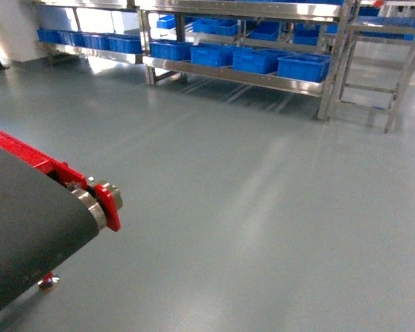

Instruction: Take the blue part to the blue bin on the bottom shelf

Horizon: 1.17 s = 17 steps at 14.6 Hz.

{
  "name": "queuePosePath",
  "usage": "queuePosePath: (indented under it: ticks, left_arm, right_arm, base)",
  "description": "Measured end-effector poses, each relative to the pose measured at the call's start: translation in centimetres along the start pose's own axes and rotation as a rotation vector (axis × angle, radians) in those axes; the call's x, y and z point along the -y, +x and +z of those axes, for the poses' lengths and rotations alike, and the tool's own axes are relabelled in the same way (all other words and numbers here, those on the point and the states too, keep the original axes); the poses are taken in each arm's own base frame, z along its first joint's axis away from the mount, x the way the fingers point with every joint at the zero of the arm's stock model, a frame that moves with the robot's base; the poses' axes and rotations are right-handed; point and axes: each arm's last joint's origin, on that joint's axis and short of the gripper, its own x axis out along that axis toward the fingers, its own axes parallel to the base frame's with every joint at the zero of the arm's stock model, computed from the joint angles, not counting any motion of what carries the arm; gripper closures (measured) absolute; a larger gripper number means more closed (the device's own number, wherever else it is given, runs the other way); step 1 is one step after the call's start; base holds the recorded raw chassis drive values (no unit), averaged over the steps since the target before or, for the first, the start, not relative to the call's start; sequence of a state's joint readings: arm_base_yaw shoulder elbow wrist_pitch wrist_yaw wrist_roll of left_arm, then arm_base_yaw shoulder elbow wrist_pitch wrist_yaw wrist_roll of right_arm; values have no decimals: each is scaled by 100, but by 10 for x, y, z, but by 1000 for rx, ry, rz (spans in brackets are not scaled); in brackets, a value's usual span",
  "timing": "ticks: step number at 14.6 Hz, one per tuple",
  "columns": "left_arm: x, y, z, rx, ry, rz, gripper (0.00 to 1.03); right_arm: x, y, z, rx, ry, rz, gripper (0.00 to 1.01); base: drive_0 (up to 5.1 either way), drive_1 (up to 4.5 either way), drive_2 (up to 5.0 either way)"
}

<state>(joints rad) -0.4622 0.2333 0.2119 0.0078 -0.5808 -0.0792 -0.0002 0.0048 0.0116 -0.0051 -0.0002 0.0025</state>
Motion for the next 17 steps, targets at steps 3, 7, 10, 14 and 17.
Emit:
queuePosePath:
  ticks: [3,7,10,14,17]
  left_arm:
    - [0,0,0,0,0,0,59]
    - [0,0,0,0,0,0,59]
    - [0,0,0,0,0,0,59]
    - [0,0,0,0,0,0,59]
    - [0,0,0,0,0,0,59]
  right_arm:
    - [0,0,0,0,0,0,3]
    - [0,0,0,0,0,0,3]
    - [0,0,0,0,0,0,3]
    - [0,0,0,0,0,0,3]
    - [0,0,0,0,0,0,3]
  base:
    - [-156,-156,-156]
    - [-161,-161,-161]
    - [-152,-152,-152]
    - [-165,-165,-165]
    - [-158,-158,-158]
